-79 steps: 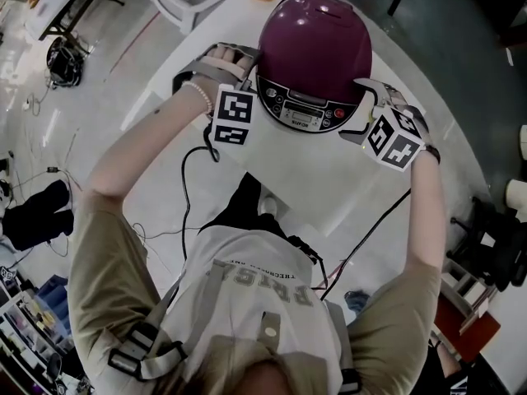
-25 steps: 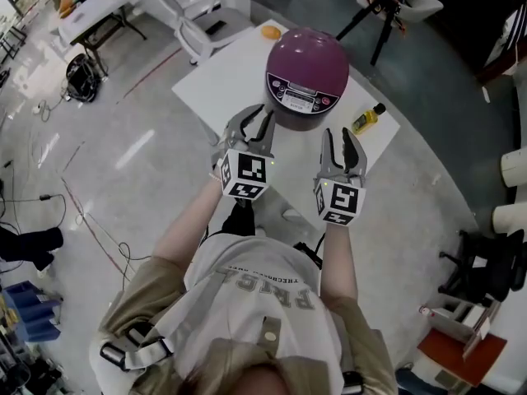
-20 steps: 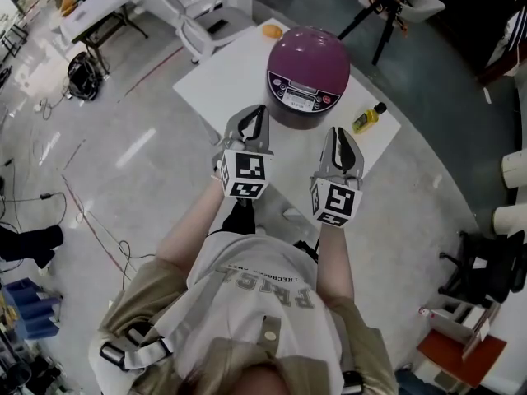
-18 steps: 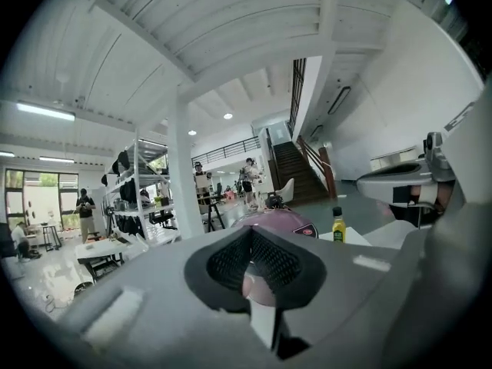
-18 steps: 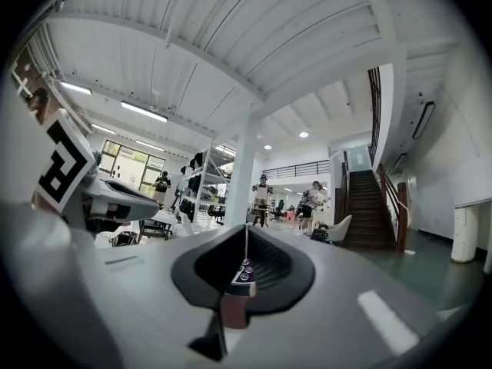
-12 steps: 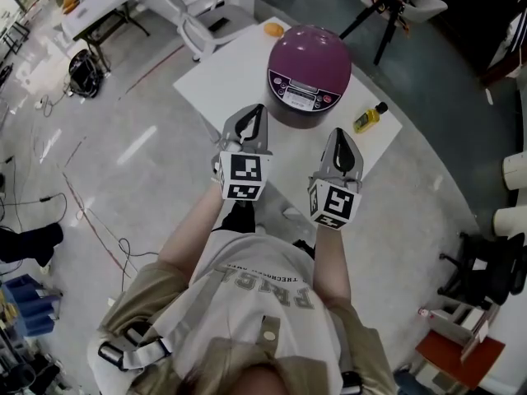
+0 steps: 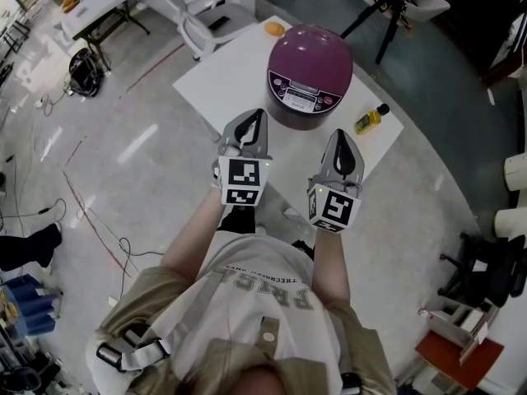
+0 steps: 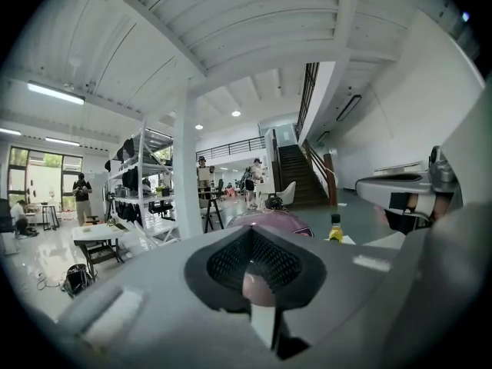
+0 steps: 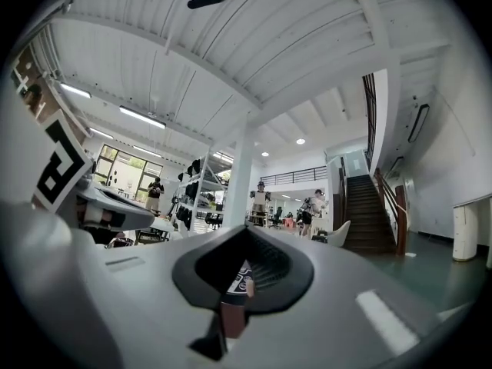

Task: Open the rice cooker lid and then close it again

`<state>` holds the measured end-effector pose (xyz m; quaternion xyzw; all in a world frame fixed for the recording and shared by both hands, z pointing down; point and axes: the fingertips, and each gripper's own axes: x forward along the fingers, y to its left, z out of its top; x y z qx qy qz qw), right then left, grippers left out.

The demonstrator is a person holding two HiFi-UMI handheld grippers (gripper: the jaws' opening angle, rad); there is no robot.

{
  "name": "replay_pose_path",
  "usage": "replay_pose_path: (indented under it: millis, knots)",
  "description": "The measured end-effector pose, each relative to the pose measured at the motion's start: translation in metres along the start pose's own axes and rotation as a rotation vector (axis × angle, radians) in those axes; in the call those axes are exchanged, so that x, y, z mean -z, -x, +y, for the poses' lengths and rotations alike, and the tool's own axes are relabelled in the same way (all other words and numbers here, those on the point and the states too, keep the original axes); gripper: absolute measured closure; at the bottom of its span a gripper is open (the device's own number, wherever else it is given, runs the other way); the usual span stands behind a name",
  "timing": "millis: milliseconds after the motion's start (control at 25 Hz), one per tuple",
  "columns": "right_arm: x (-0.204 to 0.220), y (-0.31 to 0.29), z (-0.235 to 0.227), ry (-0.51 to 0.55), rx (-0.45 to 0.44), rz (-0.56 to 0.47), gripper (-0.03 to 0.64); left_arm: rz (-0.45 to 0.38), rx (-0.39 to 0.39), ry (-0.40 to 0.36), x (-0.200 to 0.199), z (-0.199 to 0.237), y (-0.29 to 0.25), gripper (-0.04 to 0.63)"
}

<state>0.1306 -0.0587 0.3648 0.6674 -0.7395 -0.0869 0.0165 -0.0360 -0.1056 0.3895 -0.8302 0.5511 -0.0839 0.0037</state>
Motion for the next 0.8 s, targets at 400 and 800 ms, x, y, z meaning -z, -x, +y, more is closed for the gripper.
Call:
replay_pose_path:
  millis: [400,800]
  knots:
    - [-0.0064,-0.0019,-0.0047,-0.016,-0.003,-0.022,0.617,-0.012,0.003,0.000,-0.0028,-0.0005,0.0032,0.586]
    - [-0.0039,-0.0072,-0.0039,-0.023,-0.016,-0.019,0.617,0.003,-0.006,-0.010,0.0002,0.0055,0.0030,0.586]
